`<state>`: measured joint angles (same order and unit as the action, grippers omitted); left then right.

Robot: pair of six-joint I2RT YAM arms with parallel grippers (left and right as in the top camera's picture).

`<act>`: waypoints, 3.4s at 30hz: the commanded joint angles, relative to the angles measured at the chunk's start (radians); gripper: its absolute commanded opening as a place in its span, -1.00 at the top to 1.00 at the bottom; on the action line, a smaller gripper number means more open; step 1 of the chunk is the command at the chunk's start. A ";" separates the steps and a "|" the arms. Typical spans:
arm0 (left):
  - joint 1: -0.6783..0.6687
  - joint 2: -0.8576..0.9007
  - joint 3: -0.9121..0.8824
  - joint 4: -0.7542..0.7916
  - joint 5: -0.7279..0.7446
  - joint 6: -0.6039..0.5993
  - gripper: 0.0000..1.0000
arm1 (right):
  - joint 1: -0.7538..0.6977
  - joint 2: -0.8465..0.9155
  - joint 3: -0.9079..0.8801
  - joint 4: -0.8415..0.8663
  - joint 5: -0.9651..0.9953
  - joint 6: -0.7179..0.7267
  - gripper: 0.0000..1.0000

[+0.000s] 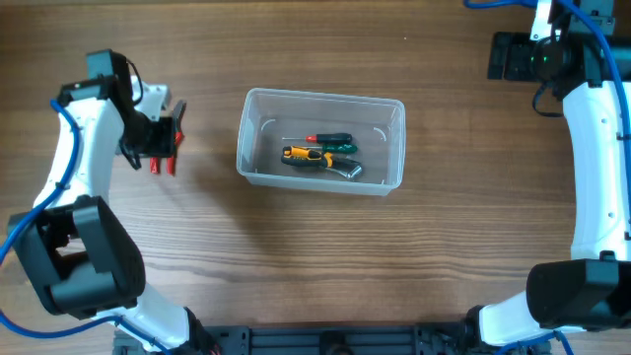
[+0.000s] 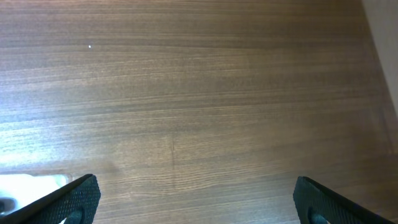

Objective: Pack container
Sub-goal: 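Move the left gripper to the red-handled snips and close on them, then carry the snips over the container and lower them in with the left gripper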

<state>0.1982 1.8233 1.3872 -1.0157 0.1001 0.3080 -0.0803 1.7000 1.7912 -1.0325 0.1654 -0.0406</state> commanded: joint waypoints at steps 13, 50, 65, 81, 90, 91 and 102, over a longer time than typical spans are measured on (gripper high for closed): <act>-0.006 0.042 -0.144 0.271 0.021 0.055 0.34 | -0.002 0.003 0.004 0.003 0.002 0.021 -0.99; -0.036 0.159 0.049 0.137 -0.179 0.344 0.26 | -0.002 0.003 0.004 0.003 0.002 0.021 -0.99; 0.024 0.182 0.046 0.171 -0.107 0.348 0.26 | -0.002 0.003 0.004 0.003 0.002 0.021 -0.99; 0.022 0.315 0.045 0.138 -0.018 0.369 0.27 | -0.002 0.003 0.004 0.003 0.002 0.021 -0.99; 0.022 0.320 0.045 0.143 -0.019 0.365 0.92 | -0.002 0.003 0.004 0.003 0.002 0.021 -0.99; 0.022 0.320 0.046 0.139 -0.019 0.365 0.92 | -0.002 0.003 0.004 0.003 0.002 0.021 -0.99; -0.004 0.054 0.233 0.145 -0.018 0.359 0.92 | -0.002 0.003 0.004 0.003 0.002 0.021 -0.99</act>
<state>0.2180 2.0499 1.4990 -0.8879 0.0578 0.6682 -0.0803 1.7000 1.7912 -1.0321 0.1654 -0.0406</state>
